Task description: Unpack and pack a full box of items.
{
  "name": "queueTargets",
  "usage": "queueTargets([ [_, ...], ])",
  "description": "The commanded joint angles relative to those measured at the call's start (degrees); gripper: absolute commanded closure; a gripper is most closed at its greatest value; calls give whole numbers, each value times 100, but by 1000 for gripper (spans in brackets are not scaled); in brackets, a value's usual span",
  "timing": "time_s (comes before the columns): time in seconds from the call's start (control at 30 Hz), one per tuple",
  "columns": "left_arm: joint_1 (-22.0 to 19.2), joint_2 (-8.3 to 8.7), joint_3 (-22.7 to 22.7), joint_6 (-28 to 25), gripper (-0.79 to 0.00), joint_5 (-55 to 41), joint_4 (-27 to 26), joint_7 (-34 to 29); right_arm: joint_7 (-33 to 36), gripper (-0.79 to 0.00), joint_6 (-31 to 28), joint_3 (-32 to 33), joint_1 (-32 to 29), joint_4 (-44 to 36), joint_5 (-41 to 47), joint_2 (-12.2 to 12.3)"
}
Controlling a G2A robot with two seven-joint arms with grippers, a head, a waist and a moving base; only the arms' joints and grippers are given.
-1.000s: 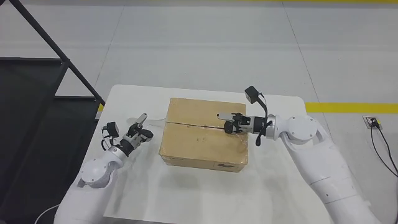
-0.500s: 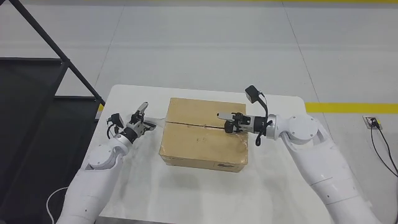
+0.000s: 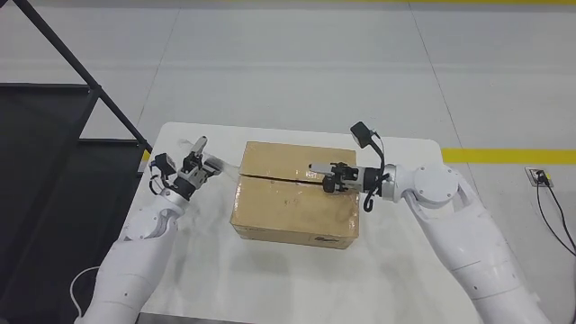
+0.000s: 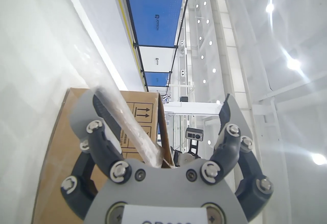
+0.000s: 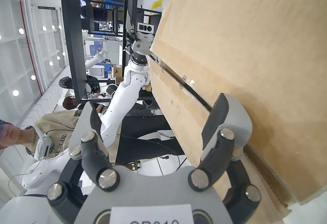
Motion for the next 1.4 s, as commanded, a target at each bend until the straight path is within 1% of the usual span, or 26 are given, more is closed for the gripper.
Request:
queueTargets([
  [0.0,39,18,-64,-103,-785,16,-94,-27,-21,-785,17,7,-26,-35,-12,7],
  [0.13,179,82,-208,-306,-785,224,-365,-52,-101,-785,115,-11,-69,-24,-21,8],
  [0.23,330,137,-312,-364,-785,470,-601,27,-205,-785,226,-46,-75,-7,-63,2],
  [0.33,510,185,-428,-352,-785,610,-854,78,-327,-785,297,-86,-79,-3,-101,-8],
  [0.57,931,285,-689,-212,-785,911,-1398,216,-395,-785,210,-101,-83,30,-54,-17],
  [0.9,1331,352,-959,-147,-785,947,-1887,280,-430,-785,180,-117,-69,105,-63,-18],
  [1.13,1536,373,-1045,-170,-785,984,-2108,263,-628,-785,291,-135,-97,62,-112,-27],
  [1.37,1617,370,-957,129,-785,1116,-1917,146,-640,-785,258,-129,-121,66,-100,-26],
])
